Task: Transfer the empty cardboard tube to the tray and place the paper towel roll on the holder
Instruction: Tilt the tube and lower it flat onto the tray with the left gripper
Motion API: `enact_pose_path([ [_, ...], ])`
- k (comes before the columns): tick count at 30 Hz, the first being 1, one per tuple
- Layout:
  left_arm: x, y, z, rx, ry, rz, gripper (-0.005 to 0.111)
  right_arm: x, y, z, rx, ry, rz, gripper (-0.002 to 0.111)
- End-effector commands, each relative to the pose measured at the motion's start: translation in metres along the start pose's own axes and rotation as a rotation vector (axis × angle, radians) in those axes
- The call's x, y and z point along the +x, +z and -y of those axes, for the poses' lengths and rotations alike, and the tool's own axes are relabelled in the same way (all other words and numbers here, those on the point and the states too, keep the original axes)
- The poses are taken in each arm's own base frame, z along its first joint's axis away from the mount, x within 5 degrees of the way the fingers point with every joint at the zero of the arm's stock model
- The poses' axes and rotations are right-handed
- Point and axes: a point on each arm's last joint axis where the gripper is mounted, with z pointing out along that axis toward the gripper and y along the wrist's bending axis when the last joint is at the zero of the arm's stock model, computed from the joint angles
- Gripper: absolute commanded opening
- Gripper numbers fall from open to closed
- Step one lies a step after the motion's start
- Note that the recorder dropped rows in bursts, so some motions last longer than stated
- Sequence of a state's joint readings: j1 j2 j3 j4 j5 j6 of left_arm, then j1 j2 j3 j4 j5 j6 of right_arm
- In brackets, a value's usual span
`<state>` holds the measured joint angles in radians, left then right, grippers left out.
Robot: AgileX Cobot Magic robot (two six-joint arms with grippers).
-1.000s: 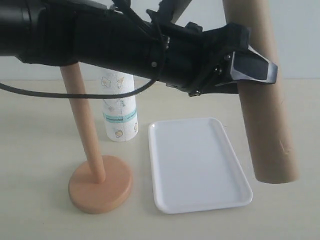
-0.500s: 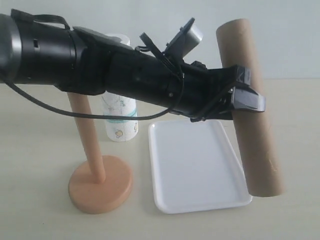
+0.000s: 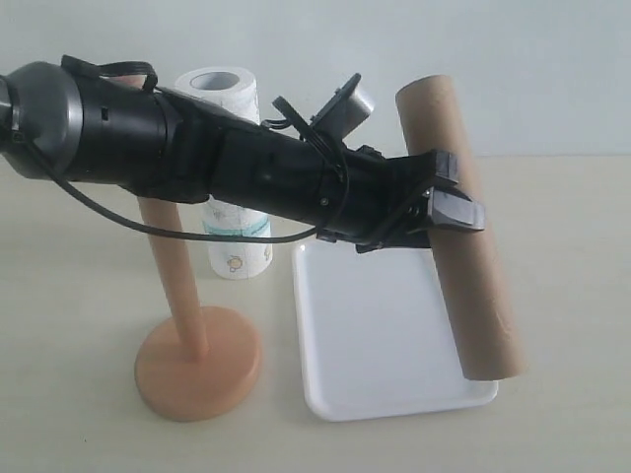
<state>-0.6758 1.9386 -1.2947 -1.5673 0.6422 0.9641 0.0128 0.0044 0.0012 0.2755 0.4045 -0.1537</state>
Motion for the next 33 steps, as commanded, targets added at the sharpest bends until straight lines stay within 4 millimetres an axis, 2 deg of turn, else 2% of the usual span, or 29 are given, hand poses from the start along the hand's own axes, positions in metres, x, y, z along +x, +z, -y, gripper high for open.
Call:
enact_pose_path([
  [1, 0.0, 0.0, -0.008, -0.003, -0.02, -0.004, 0.004, -0.001, 0.0, 0.0, 0.002, -0.001, 0.009, 0.003],
  [16, 0.011, -0.001, -0.026, -0.098, -0.071, -0.018, 0.004, -0.001, 0.0, 0.0, 0.002, -0.001, 0.009, 0.003],
  [25, 0.006, -0.009, -0.038, -0.154, -0.066, -0.013, 0.004, -0.001, 0.0, 0.0, 0.002, -0.001, 0.009, 0.003],
  [33, 0.008, -0.009, -0.041, -0.178, -0.041, -0.032, 0.004, -0.001, 0.0, 0.0, 0.002, -0.001, 0.009, 0.003],
])
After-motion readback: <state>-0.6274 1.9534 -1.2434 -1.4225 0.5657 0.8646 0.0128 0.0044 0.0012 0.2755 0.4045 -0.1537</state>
